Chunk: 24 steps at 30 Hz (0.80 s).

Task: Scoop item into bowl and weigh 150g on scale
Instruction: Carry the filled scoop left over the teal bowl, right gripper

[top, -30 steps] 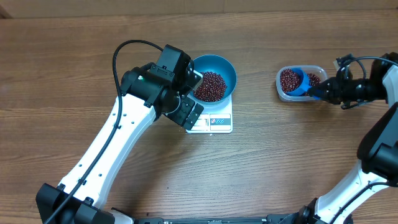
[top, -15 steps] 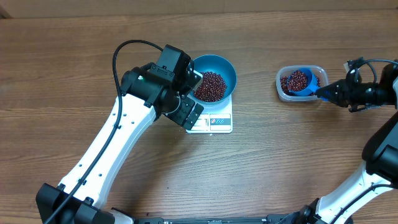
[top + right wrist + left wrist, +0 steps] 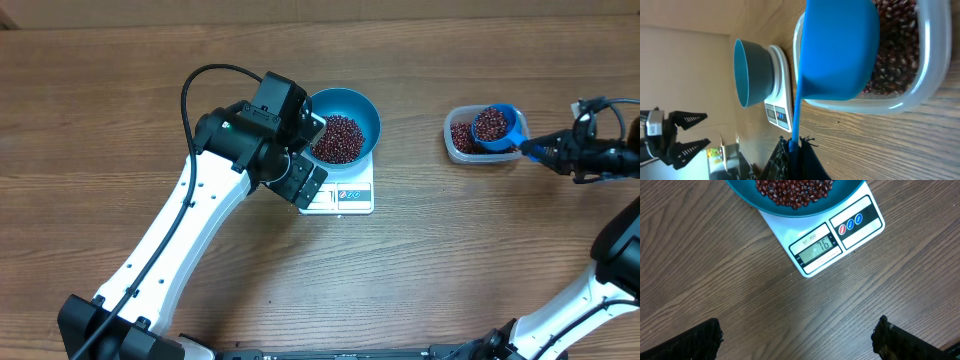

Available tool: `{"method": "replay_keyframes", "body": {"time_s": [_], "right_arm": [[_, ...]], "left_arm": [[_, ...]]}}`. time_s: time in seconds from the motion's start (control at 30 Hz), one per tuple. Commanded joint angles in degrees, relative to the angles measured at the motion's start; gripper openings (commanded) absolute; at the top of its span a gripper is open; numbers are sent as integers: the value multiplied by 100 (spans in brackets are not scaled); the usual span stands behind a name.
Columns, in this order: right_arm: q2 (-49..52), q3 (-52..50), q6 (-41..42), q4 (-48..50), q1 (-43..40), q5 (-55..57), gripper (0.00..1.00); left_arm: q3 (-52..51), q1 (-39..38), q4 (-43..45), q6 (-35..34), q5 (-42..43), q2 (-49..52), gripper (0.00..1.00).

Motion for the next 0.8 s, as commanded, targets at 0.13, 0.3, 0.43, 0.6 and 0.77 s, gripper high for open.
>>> {"method": "replay_keyframes", "body": {"time_s": [0.13, 0.3, 0.43, 0.6, 0.77], "right_arm": [[0, -24, -431, -437, -181, -837, 4], [0, -24, -468, -579, -181, -1292, 4], [0, -24, -977, -999, -168, -1626, 4], [-2, -24, -1005, -1091, 28, -1604, 4], [-2, -22, -1032, -1088, 599, -1832, 4]], "left_arm": [[59, -37, -4, -37, 4, -76, 100], [59, -37, -2, -37, 4, -76, 100], [59, -37, -4, -37, 4, -76, 100], [59, -37, -4, -37, 2, -76, 100], [59, -37, -2, -37, 2, -76, 99]]}}
